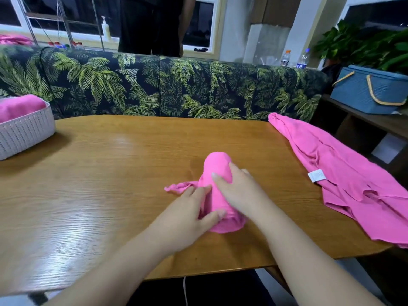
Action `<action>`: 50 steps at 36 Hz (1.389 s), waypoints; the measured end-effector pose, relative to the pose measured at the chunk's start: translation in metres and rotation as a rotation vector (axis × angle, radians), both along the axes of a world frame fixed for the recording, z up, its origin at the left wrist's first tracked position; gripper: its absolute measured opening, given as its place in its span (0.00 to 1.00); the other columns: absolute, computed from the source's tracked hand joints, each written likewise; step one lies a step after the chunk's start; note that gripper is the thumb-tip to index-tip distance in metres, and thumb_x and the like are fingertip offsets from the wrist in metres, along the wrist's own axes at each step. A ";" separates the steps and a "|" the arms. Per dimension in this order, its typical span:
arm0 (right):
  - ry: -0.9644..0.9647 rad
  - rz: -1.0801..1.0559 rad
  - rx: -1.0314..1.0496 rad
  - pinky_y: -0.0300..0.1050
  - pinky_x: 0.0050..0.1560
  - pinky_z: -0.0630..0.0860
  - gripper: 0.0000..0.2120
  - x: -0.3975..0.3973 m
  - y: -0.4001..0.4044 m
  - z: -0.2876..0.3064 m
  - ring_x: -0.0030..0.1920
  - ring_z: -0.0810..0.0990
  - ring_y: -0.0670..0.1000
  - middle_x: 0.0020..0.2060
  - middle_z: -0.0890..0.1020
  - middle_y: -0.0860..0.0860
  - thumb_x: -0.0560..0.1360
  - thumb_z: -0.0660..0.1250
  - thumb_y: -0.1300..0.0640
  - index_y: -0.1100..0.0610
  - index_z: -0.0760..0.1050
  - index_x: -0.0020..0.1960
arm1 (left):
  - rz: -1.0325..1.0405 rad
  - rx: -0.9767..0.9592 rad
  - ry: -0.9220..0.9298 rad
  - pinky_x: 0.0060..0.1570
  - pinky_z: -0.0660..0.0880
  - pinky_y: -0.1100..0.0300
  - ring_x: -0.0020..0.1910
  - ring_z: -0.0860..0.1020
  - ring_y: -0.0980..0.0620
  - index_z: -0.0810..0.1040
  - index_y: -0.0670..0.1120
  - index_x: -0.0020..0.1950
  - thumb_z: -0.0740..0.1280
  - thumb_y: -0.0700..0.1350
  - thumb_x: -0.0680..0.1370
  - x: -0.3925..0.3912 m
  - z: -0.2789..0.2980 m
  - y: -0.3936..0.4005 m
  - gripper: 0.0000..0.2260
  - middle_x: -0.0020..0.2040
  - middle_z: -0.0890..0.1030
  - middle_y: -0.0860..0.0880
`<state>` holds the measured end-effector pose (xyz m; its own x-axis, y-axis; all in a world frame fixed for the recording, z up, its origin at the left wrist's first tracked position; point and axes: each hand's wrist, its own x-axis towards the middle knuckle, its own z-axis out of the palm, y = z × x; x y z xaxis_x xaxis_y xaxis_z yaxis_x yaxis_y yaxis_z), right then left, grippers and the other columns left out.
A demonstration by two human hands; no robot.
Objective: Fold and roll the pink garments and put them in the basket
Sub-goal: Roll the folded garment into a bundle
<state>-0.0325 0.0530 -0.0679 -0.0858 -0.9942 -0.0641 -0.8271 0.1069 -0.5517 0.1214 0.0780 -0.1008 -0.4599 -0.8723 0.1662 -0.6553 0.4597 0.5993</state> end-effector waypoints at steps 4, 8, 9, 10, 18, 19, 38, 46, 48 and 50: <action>0.014 0.053 0.061 0.49 0.60 0.71 0.39 0.001 -0.003 -0.003 0.65 0.72 0.58 0.72 0.64 0.56 0.75 0.64 0.42 0.45 0.46 0.78 | 0.003 -0.057 0.110 0.56 0.69 0.55 0.46 0.73 0.64 0.81 0.53 0.48 0.51 0.67 0.76 0.031 -0.007 -0.026 0.24 0.40 0.77 0.64; 0.061 0.096 0.042 0.51 0.61 0.71 0.39 0.011 -0.003 -0.001 0.65 0.71 0.58 0.70 0.65 0.54 0.74 0.67 0.45 0.45 0.48 0.77 | 0.308 -0.055 0.113 0.53 0.72 0.56 0.47 0.77 0.50 0.80 0.49 0.56 0.66 0.46 0.79 0.052 -0.021 -0.052 0.08 0.46 0.78 0.53; 0.076 0.097 0.036 0.51 0.61 0.70 0.39 0.014 -0.004 0.000 0.65 0.71 0.58 0.69 0.65 0.54 0.73 0.68 0.46 0.46 0.50 0.76 | 0.320 0.006 0.082 0.52 0.73 0.57 0.48 0.78 0.48 0.80 0.46 0.58 0.68 0.46 0.78 0.054 -0.025 -0.056 0.10 0.48 0.79 0.51; 0.098 0.094 0.034 0.50 0.62 0.70 0.39 0.017 -0.004 0.001 0.65 0.70 0.58 0.69 0.64 0.53 0.72 0.69 0.46 0.48 0.51 0.75 | 0.306 0.055 0.052 0.51 0.74 0.57 0.48 0.79 0.48 0.81 0.47 0.57 0.69 0.49 0.76 0.055 -0.030 -0.058 0.11 0.48 0.81 0.50; 0.217 0.046 0.196 0.49 0.60 0.70 0.46 0.030 -0.018 0.012 0.66 0.69 0.58 0.68 0.62 0.55 0.66 0.75 0.41 0.60 0.56 0.72 | 0.186 0.089 -0.085 0.38 0.72 0.51 0.32 0.70 0.50 0.72 0.59 0.32 0.62 0.64 0.68 0.038 -0.036 -0.057 0.11 0.28 0.72 0.55; 0.195 0.038 0.204 0.49 0.59 0.71 0.45 0.031 -0.018 0.012 0.66 0.70 0.58 0.69 0.61 0.56 0.66 0.75 0.42 0.60 0.56 0.72 | 0.195 0.104 -0.100 0.38 0.72 0.52 0.34 0.73 0.48 0.72 0.58 0.30 0.65 0.63 0.68 0.037 -0.034 -0.055 0.12 0.28 0.72 0.55; 0.111 0.139 0.126 0.52 0.54 0.75 0.35 0.019 -0.002 0.005 0.55 0.76 0.56 0.58 0.75 0.53 0.68 0.73 0.43 0.55 0.59 0.65 | 0.508 0.176 0.547 0.48 0.73 0.49 0.40 0.78 0.45 0.72 0.47 0.38 0.66 0.45 0.74 0.019 -0.037 -0.041 0.06 0.34 0.79 0.50; 0.086 0.238 0.143 0.51 0.55 0.75 0.38 0.002 0.008 0.004 0.54 0.76 0.55 0.59 0.75 0.53 0.68 0.74 0.45 0.54 0.58 0.69 | 0.148 0.534 1.037 0.47 0.79 0.56 0.36 0.80 0.47 0.79 0.39 0.33 0.70 0.47 0.68 0.034 -0.010 -0.018 0.12 0.29 0.75 0.44; 0.117 0.275 0.160 0.50 0.56 0.75 0.40 -0.004 0.010 0.004 0.56 0.76 0.55 0.61 0.74 0.53 0.68 0.74 0.45 0.53 0.55 0.72 | 0.003 0.643 1.071 0.44 0.78 0.57 0.32 0.76 0.50 0.75 0.40 0.31 0.74 0.48 0.63 0.040 -0.006 -0.011 0.13 0.28 0.68 0.46; 0.134 0.290 0.169 0.50 0.56 0.75 0.42 -0.010 0.012 0.004 0.57 0.75 0.54 0.62 0.73 0.53 0.69 0.73 0.46 0.52 0.53 0.74 | -0.077 0.636 1.130 0.41 0.73 0.61 0.30 0.71 0.52 0.77 0.43 0.30 0.75 0.48 0.62 0.041 -0.004 -0.008 0.10 0.26 0.66 0.47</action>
<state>-0.0422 0.0655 -0.0634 0.1799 -0.9547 -0.2372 -0.9002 -0.0626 -0.4309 0.1623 0.0704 -0.1047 -0.3901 -0.9187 0.0618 0.3679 -0.0940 0.9251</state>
